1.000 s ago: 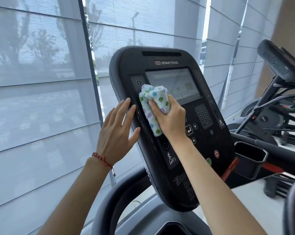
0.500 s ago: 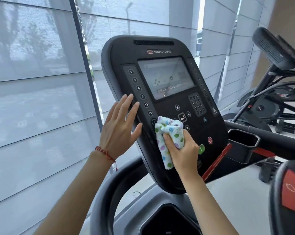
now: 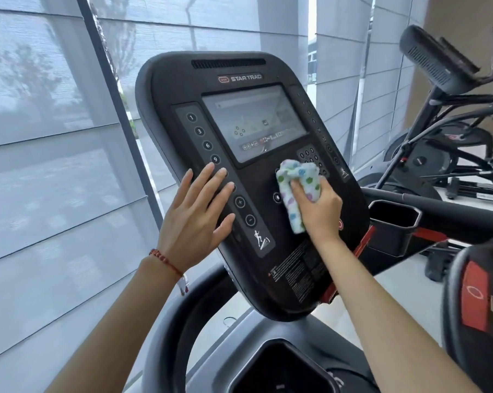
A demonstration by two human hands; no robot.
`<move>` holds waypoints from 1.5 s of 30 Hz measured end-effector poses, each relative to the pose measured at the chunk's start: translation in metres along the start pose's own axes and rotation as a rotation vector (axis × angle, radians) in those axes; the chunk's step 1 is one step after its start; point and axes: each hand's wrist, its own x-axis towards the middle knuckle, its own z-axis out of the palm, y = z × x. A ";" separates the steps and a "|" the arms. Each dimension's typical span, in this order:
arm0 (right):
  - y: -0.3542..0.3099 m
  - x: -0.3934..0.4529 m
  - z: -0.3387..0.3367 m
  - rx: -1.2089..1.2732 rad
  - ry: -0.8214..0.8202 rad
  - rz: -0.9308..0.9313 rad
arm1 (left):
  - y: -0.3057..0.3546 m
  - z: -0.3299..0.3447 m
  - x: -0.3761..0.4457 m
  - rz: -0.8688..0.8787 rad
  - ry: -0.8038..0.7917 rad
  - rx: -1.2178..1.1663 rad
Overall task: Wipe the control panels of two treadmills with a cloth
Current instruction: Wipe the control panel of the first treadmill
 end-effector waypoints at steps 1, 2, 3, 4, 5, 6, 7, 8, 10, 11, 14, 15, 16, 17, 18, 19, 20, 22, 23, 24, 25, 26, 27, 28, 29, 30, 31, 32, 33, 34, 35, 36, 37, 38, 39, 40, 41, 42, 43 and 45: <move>0.004 0.015 0.001 -0.017 0.006 0.030 | 0.000 0.000 0.000 -0.002 -0.004 0.001; 0.006 0.026 0.003 -0.032 0.011 0.052 | 0.001 0.000 0.000 -0.004 -0.007 0.002; 0.008 0.034 0.005 -0.043 0.015 0.068 | 0.001 -0.001 0.000 -0.006 -0.009 0.003; 0.007 0.039 0.007 -0.046 0.021 0.079 | 0.001 -0.001 0.000 -0.008 -0.008 0.006; 0.005 0.040 0.008 -0.044 0.025 0.087 | 0.002 -0.001 0.000 -0.009 -0.005 0.009; 0.001 0.038 0.008 -0.035 0.022 0.088 | 0.002 -0.001 0.000 -0.010 -0.002 0.010; -0.003 0.033 0.008 -0.016 0.008 0.075 | 0.003 -0.001 0.000 -0.011 0.001 0.009; -0.009 0.026 0.008 0.012 -0.020 0.044 | 0.003 -0.001 -0.001 -0.013 0.002 0.006; -0.022 0.008 0.011 0.055 -0.106 -0.069 | 0.002 -0.001 -0.001 -0.012 0.003 0.002; -0.028 -0.001 0.013 0.063 -0.151 -0.139 | 0.002 -0.001 -0.001 -0.010 0.002 0.000; -0.035 -0.007 0.017 0.056 -0.221 -0.263 | 0.000 -0.002 -0.001 -0.004 -0.001 -0.013; -0.033 -0.003 0.017 0.052 -0.224 -0.284 | 0.000 -0.002 -0.001 -0.004 -0.001 -0.016; -0.030 0.002 0.017 0.046 -0.223 -0.302 | 0.000 -0.003 -0.002 -0.004 -0.001 -0.019; -0.026 0.008 0.017 0.037 -0.218 -0.318 | 0.000 -0.003 -0.002 -0.004 -0.001 -0.020; -0.021 0.014 0.017 0.029 -0.209 -0.325 | 0.000 -0.003 -0.003 -0.004 -0.003 -0.022; -0.015 0.023 0.017 0.025 -0.188 -0.312 | 0.001 -0.003 -0.003 -0.004 -0.003 -0.023; -0.010 0.032 0.016 0.023 -0.156 -0.274 | 0.001 -0.003 -0.003 -0.006 -0.002 -0.024; 0.005 0.054 0.013 -0.003 -0.075 -0.161 | 0.001 -0.002 -0.003 -0.014 -0.002 -0.026; 0.013 0.064 0.011 -0.025 -0.040 -0.106 | 0.002 -0.002 -0.003 -0.017 -0.002 -0.025; 0.020 0.073 0.009 -0.042 -0.013 -0.061 | 0.002 -0.002 -0.003 -0.019 -0.005 -0.023; 0.026 0.079 0.008 -0.050 0.004 -0.028 | 0.003 -0.002 -0.003 -0.021 -0.008 -0.024; 0.028 0.083 0.007 -0.051 0.015 -0.010 | 0.003 -0.002 -0.003 -0.023 -0.008 -0.026; 0.029 0.084 0.008 -0.057 0.023 -0.002 | 0.003 -0.002 -0.003 -0.026 -0.003 -0.027; 0.027 0.081 0.010 -0.075 0.032 -0.001 | 0.004 -0.001 -0.003 -0.030 0.004 -0.029; 0.024 0.076 0.010 -0.092 0.037 -0.005 | 0.005 -0.001 -0.003 -0.035 0.009 -0.031; 0.020 0.068 0.011 -0.089 0.033 -0.023 | 0.005 -0.001 -0.003 -0.039 0.011 -0.032; 0.014 0.058 0.011 -0.067 0.018 -0.054 | 0.006 -0.001 -0.003 -0.042 0.010 -0.030; 0.008 0.045 0.010 -0.033 -0.003 -0.092 | 0.007 -0.001 -0.003 -0.043 0.007 -0.028; 0.002 0.031 0.009 -0.001 -0.028 -0.132 | 0.007 -0.002 -0.003 -0.044 0.006 -0.026; -0.004 0.015 0.010 0.027 -0.055 -0.173 | 0.006 -0.002 -0.003 -0.044 0.008 -0.027; -0.011 -0.003 0.009 0.055 -0.087 -0.213 | 0.006 -0.002 -0.003 -0.044 0.013 -0.030; -0.017 -0.020 0.009 0.090 -0.125 -0.257 | 0.006 -0.001 -0.003 -0.042 0.018 -0.035; -0.022 -0.035 0.008 0.129 -0.164 -0.307 | 0.005 -0.001 -0.003 -0.039 0.022 -0.040; -0.025 -0.048 0.007 0.162 -0.201 -0.359 | 0.005 -0.001 -0.003 -0.037 0.024 -0.044; -0.026 -0.055 0.007 0.182 -0.230 -0.407 | 0.005 -0.001 -0.003 -0.034 0.024 -0.046; -0.025 -0.057 0.006 0.186 -0.251 -0.452 | 0.004 -0.001 -0.004 -0.031 0.023 -0.047; -0.022 -0.055 0.006 0.178 -0.266 -0.493 | 0.004 -0.001 -0.004 -0.029 0.023 -0.048; -0.019 -0.049 0.006 0.167 -0.274 -0.527 | 0.004 -0.001 -0.005 -0.028 0.026 -0.049; -0.015 -0.043 0.007 0.156 -0.272 -0.536 | 0.004 -0.001 -0.005 -0.027 0.028 -0.050; -0.004 -0.024 0.006 0.121 -0.221 -0.454 | 0.004 -0.001 -0.004 -0.026 0.038 -0.044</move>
